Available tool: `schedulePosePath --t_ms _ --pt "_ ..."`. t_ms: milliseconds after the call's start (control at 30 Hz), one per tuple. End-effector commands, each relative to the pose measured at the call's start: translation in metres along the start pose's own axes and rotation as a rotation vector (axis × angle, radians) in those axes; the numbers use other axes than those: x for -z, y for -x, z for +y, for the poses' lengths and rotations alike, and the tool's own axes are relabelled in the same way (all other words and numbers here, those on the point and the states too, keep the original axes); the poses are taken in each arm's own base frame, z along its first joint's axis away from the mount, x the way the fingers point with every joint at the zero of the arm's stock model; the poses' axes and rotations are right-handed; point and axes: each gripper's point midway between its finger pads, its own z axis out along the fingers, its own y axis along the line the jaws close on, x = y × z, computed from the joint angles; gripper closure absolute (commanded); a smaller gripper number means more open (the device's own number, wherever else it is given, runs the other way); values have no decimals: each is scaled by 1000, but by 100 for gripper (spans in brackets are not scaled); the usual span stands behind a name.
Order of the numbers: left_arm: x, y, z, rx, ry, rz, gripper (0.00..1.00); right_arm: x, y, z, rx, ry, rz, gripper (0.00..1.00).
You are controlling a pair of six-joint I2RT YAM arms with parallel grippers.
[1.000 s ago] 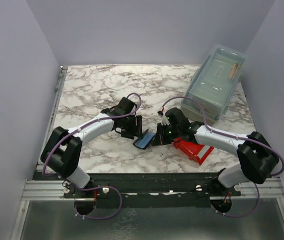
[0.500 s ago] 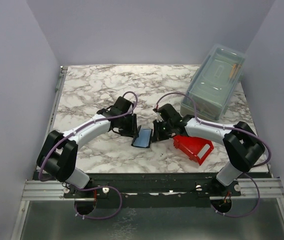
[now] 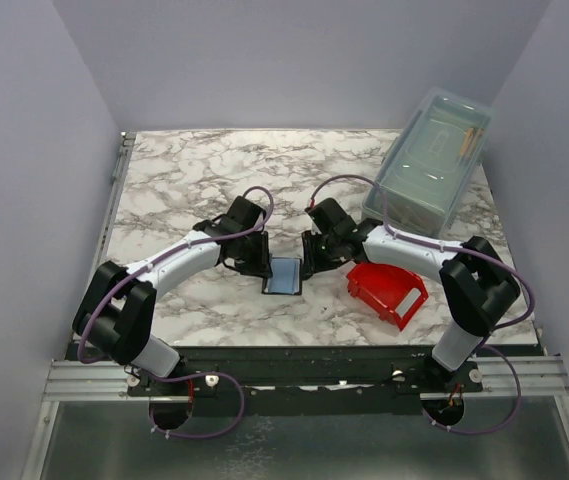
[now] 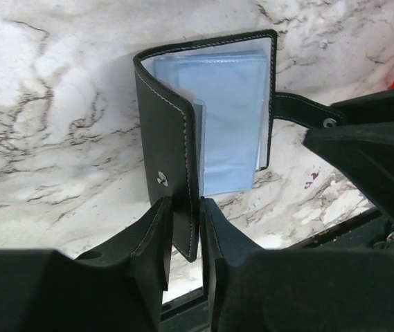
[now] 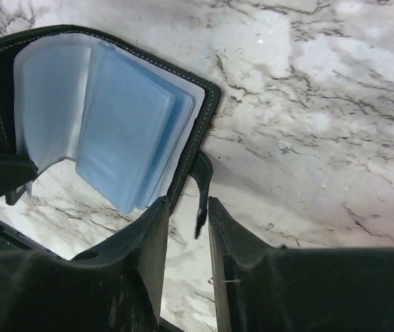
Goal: Put the credit cards into the card holder
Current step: Open the card holder at the center of the board.
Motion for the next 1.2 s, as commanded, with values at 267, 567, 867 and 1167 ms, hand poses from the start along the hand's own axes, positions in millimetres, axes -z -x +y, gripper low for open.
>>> schedulePosePath --t_ms 267,567,867,1167 --pt "2 0 42 192 97 -23 72 17 31 59 -63 227 -85 55" --pt "-3 0 82 416 116 -12 24 -21 25 61 -52 263 -29 65" --pt "-12 -10 107 525 186 30 21 -25 28 65 -8 208 -9 64" --pt "8 0 123 523 265 -56 29 -54 28 116 -76 511 19 89"
